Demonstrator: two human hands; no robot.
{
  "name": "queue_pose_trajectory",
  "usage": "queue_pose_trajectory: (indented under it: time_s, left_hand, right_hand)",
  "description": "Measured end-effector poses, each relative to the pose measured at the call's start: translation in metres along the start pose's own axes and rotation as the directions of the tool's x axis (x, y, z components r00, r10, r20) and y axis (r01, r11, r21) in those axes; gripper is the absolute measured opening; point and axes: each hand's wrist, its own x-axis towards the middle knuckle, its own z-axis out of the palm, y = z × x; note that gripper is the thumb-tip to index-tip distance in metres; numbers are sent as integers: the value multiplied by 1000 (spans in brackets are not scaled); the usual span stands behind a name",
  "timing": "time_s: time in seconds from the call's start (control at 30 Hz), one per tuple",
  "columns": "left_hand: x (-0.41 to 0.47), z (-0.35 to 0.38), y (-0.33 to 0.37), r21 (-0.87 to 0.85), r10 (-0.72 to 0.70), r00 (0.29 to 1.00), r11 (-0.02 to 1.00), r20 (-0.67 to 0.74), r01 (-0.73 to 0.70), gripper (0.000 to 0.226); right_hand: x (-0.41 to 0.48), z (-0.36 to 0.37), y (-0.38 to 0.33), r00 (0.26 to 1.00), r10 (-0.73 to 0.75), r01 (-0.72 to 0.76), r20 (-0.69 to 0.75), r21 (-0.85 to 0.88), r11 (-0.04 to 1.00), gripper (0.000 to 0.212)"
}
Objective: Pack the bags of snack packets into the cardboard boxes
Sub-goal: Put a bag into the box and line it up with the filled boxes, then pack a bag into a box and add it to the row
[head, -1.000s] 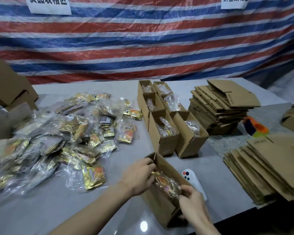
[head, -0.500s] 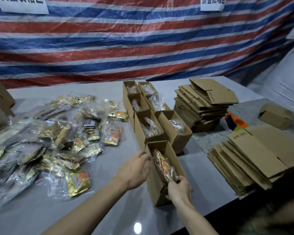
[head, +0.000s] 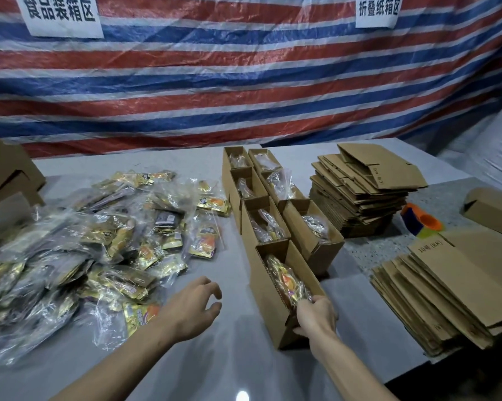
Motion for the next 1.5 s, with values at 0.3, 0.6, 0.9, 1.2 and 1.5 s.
queue_pose_trajectory:
  time_s: [0.3,0.6,0.9,1.2,1.5]
  left_hand:
    - [-1,0,-12,22,-30,997,999,70,28,29]
    - [-11,-19,-25,-8,-74,997,997,-5,74,33]
    - [-38,-69,-68,-214,-207,919,967,-334,140,26]
    - [-125,-123,-200,-367,-544,671,838,-504,403,15]
    - [-207,-131,-351,-268,-811,426,549,-402,792,35]
  right_hand:
    - [4,6,7,1000,5,-5,-29,22,1000,37]
    - [-24,-1,-16,987,-157,140,-32,-304,942,67]
    - [-92,69,-88,578,-756,816,308,-213,537,19]
    - [-117,183,-121,340,-664,873,666,38,486,21]
    - [-147,255,-126,150,-474,860,867,122,495,12]
